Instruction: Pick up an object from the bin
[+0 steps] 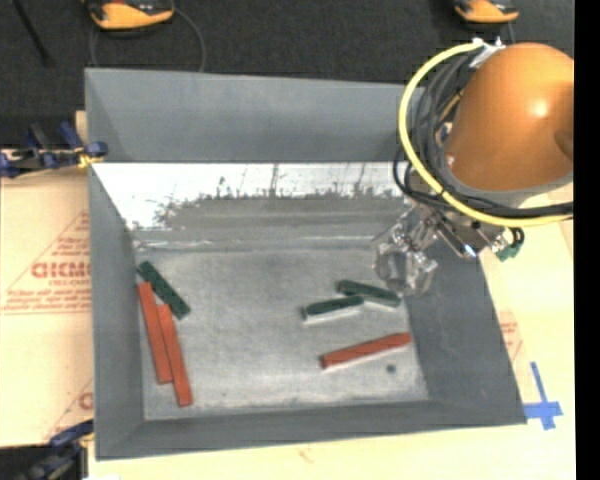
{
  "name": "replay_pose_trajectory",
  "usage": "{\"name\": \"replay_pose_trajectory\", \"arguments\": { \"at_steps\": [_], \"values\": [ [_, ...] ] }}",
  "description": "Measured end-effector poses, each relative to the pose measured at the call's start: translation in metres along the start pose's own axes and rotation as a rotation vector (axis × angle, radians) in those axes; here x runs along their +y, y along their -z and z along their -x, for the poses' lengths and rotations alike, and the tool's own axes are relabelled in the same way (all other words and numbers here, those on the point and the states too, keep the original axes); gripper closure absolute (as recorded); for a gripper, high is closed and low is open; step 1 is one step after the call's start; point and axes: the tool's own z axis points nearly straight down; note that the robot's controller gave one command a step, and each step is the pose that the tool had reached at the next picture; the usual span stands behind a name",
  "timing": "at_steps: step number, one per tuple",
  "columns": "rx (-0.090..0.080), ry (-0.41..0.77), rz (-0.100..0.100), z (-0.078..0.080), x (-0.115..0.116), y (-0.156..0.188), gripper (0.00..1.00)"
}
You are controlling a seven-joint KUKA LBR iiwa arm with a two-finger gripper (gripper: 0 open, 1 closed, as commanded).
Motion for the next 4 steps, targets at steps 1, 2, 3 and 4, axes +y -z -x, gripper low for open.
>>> {"name": "replay_pose_trajectory", "arguments": {
  "at_steps": [1, 2, 3, 4],
  "values": [
    [0.007, -0.002, 0.007, -0.001, 0.001, -0.005, 0.0],
    [0.01, 0.125, 0.011, 0.058, -0.038, -0.162, 0.0],
    [0.009, 0.394, 0.01, 0.027, 0.002, -0.22, 0.0],
    [0.003, 0.352, 0.002, 0.062, -0.079, -0.219, 0.0]
  ]
}}
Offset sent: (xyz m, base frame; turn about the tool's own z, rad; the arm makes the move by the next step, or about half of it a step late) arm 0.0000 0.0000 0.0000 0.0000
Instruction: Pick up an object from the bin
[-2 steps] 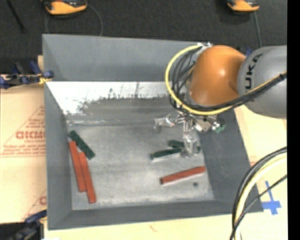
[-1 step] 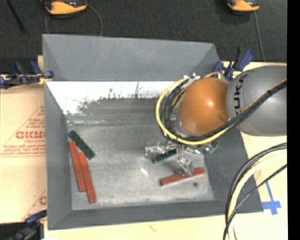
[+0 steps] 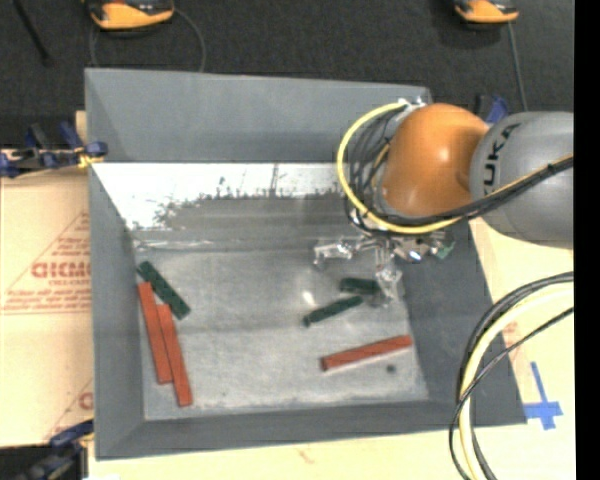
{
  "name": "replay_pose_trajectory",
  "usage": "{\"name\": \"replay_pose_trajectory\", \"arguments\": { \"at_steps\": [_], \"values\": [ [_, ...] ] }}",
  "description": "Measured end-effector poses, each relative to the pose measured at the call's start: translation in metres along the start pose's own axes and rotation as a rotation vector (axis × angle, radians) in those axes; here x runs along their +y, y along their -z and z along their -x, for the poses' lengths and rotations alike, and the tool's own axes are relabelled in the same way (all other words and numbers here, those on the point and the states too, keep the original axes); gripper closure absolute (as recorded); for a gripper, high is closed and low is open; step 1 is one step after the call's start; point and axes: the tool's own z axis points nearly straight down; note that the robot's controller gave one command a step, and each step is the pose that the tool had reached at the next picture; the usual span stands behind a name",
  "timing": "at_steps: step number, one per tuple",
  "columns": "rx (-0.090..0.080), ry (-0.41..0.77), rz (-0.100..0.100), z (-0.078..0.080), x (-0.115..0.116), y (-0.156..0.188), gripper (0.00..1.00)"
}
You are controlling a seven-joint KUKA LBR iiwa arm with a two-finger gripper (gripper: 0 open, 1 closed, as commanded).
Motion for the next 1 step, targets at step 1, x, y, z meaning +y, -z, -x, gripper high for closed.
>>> {"name": "replay_pose_trajectory", "arguments": {
  "at_steps": [1],
  "values": [
    [0.003, 0.148, 0.009, -0.0056, 0.0504, -0.0008, 0.0]
  ]
}}
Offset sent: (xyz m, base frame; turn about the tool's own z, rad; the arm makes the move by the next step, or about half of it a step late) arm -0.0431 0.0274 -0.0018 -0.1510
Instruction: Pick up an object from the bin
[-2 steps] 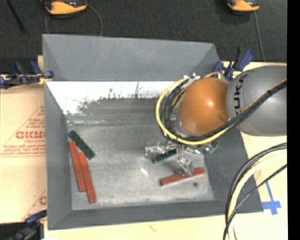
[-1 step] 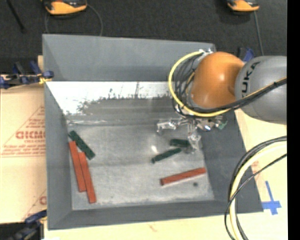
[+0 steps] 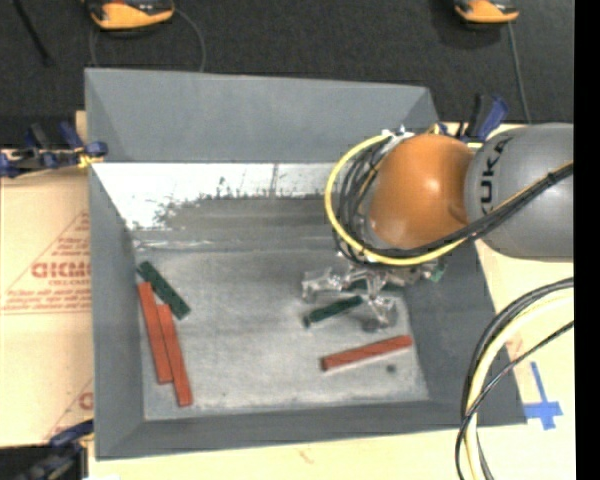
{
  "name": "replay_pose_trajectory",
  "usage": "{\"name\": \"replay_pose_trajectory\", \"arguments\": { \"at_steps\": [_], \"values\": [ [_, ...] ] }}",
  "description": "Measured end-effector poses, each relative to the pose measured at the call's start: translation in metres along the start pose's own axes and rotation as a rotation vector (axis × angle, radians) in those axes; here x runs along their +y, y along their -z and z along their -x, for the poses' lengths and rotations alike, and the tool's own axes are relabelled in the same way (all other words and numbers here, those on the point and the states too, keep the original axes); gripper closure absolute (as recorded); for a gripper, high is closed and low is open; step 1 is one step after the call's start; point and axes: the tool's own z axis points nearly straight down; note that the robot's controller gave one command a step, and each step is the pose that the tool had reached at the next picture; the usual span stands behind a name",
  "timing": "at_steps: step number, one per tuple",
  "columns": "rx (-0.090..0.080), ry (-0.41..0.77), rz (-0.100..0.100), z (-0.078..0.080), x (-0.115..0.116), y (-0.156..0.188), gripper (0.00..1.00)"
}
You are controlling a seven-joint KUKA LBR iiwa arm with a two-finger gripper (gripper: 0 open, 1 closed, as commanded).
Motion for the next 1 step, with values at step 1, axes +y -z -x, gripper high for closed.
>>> {"name": "replay_pose_trajectory", "arguments": {
  "at_steps": [1],
  "values": [
    [-0.002, -0.004, -0.001, 0.0005, -0.0009, 0.0006, 1.0]
  ]
}}
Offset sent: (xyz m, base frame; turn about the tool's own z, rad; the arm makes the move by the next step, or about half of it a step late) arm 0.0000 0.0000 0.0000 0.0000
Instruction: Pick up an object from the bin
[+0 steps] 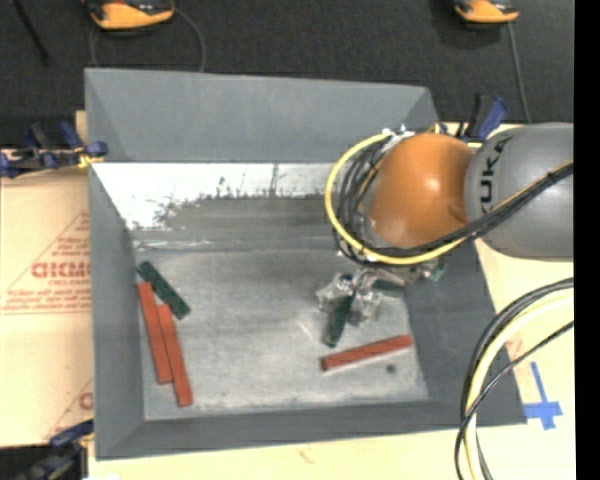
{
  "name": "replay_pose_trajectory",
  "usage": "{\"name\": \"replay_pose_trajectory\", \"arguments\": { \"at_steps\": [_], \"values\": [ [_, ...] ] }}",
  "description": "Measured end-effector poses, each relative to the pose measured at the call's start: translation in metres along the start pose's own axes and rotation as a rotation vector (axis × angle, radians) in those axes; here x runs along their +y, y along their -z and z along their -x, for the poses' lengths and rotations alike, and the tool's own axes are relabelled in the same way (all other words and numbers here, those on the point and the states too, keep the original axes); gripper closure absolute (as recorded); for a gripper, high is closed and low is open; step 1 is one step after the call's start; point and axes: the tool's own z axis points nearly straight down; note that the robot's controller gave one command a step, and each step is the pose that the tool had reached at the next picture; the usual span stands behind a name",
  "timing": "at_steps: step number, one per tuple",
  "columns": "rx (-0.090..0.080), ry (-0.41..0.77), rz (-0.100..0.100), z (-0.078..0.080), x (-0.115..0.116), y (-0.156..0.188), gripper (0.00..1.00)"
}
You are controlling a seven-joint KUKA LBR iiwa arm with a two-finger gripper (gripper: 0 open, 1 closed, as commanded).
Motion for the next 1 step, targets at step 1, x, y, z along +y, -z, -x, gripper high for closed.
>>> {"name": "replay_pose_trajectory", "arguments": {
  "at_steps": [1],
  "values": [
    [-0.003, 0.008, -0.011, 0.0079, -0.0081, 0.2209, 1.0]
  ]
}}
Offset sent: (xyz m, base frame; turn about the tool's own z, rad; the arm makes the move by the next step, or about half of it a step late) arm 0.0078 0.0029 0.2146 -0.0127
